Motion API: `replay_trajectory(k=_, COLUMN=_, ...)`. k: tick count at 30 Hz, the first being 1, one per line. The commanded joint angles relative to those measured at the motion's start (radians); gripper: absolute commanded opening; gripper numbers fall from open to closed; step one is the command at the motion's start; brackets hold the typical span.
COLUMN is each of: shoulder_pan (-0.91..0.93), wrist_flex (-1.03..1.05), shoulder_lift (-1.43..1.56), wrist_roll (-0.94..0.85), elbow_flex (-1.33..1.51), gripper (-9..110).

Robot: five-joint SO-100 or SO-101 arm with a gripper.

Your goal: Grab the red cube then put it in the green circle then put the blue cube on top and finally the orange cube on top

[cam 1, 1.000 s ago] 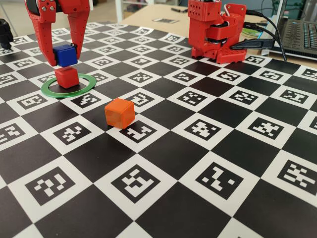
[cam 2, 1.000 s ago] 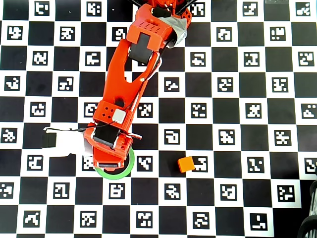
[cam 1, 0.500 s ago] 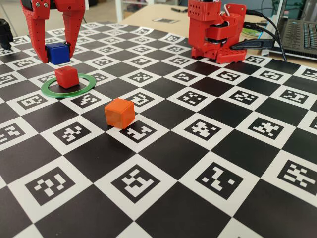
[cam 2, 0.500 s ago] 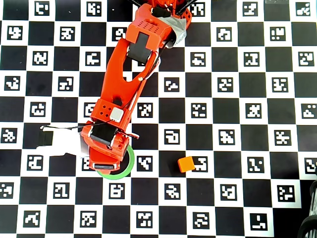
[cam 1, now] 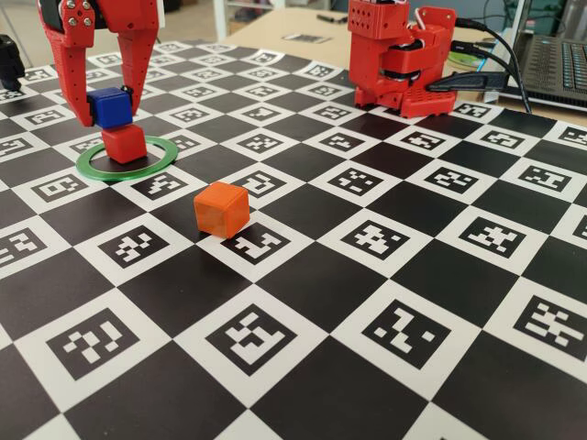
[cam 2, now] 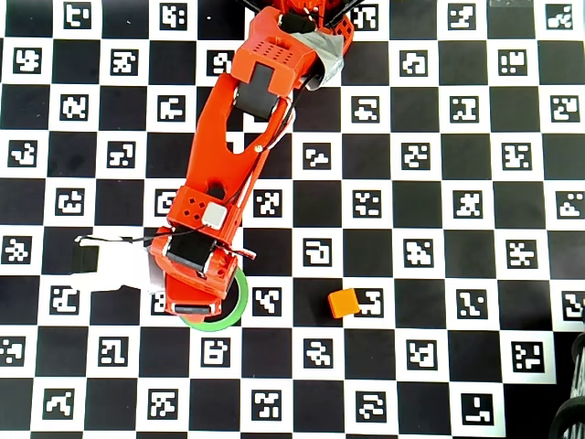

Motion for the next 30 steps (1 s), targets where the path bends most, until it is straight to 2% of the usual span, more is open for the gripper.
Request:
replay_trajectory(k=1, shoulder_pan=0.006, wrist_flex=0.005, shoulder_lift=0.054, wrist_roll=-0.006, elbow_flex=-0.017, gripper=8)
replay_trajectory(k=26, shoulder_pan=-0.006, wrist_flex=0.018, shoulder_lift=0.080, wrist_roll=0.006, elbow_flex=0.008, gripper=8)
replay_trajectory(k=30, shoulder_pan=-0.002, wrist_flex=0.009, shoulder_lift=0.080, wrist_roll=0.012, elbow_flex=0.017, gripper=18)
